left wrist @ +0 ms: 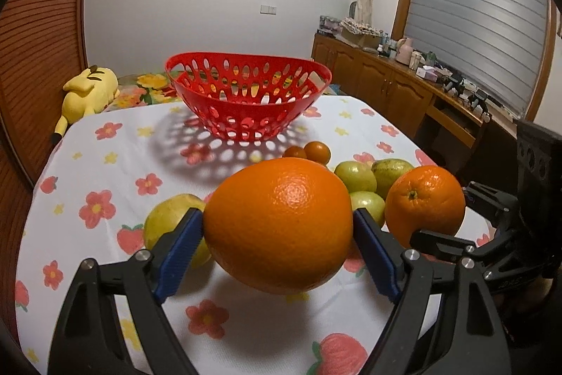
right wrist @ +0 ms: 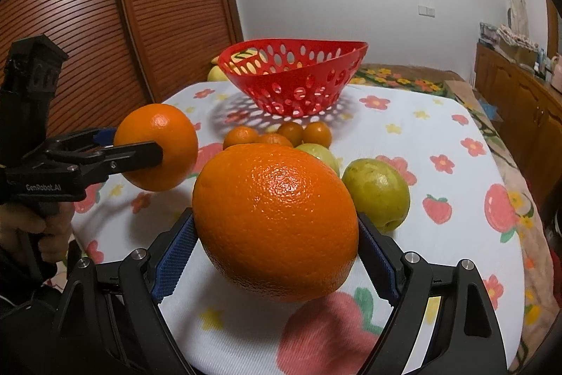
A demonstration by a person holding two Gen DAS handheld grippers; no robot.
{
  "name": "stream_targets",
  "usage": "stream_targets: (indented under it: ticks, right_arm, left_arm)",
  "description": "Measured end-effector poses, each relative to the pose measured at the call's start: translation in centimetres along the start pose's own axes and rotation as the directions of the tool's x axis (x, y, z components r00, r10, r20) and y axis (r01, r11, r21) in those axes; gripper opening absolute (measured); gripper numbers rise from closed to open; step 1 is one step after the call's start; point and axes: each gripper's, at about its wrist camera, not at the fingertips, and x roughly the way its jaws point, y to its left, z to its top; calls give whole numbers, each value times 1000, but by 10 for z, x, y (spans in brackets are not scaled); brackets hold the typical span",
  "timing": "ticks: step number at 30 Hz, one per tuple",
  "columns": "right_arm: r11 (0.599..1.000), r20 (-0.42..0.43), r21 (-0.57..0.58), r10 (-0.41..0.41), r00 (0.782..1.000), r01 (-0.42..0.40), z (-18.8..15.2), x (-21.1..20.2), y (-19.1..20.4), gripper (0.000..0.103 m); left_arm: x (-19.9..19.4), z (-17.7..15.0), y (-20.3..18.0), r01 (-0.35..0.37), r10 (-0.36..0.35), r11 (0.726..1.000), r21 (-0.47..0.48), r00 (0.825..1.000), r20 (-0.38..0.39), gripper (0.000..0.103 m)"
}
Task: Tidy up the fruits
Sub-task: 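Close the right tool on the large orange while the left tool grasps a smaller orange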
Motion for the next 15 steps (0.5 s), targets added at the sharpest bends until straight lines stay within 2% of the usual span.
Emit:
stream_targets:
  ticks: [15]
  right_arm:
    - [1000, 14, -10, 0, 1000, 0, 4, -2, 0, 88]
  left_arm:
    - [-14, 17, 4, -4, 5, 1000, -10, 998, 62, 84]
